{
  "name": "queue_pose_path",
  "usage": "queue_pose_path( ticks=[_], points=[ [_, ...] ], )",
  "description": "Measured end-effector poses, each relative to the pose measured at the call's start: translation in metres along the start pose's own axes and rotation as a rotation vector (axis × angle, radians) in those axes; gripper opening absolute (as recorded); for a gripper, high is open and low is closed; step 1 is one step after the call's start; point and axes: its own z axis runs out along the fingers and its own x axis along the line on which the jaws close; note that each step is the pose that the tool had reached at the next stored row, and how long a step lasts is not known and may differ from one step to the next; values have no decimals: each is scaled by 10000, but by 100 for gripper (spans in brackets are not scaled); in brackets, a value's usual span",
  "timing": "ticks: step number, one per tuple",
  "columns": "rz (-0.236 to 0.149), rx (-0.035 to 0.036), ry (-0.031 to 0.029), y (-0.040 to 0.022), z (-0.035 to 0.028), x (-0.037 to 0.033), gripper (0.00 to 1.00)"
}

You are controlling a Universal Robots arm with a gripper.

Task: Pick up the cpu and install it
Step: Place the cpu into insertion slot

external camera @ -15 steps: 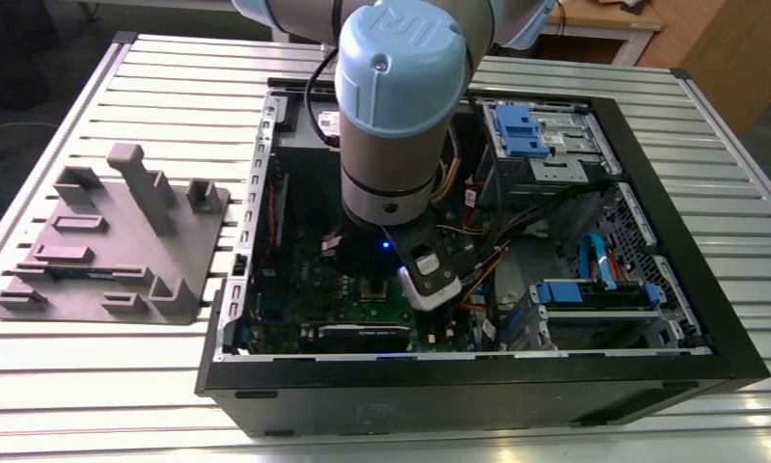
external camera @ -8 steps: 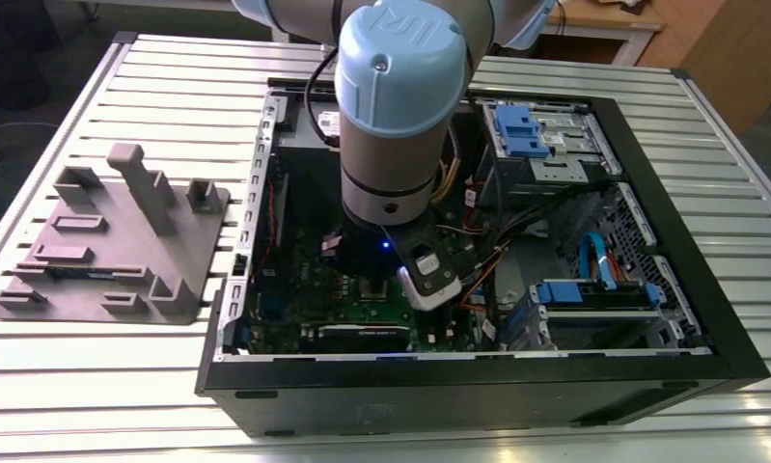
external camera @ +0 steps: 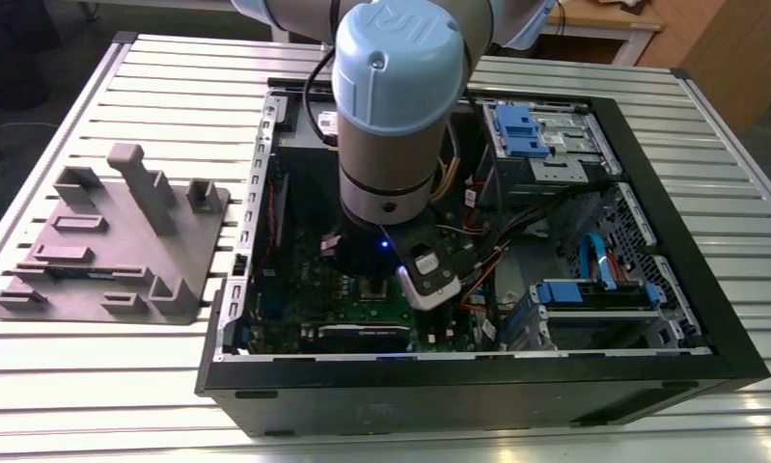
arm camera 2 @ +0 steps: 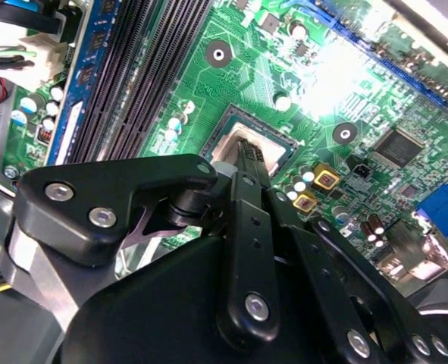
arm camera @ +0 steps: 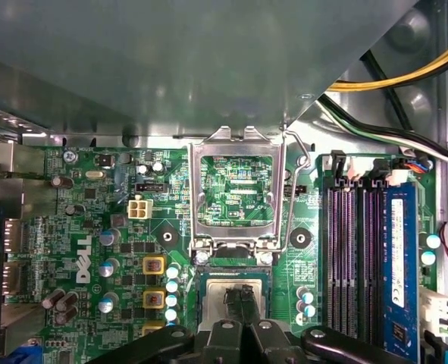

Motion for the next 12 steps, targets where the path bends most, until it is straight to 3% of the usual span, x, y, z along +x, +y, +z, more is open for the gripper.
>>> queue_pose_path(
  ticks=[12],
  points=[
    [-2, 4, -18, -8, 29, 10, 10]
  ],
)
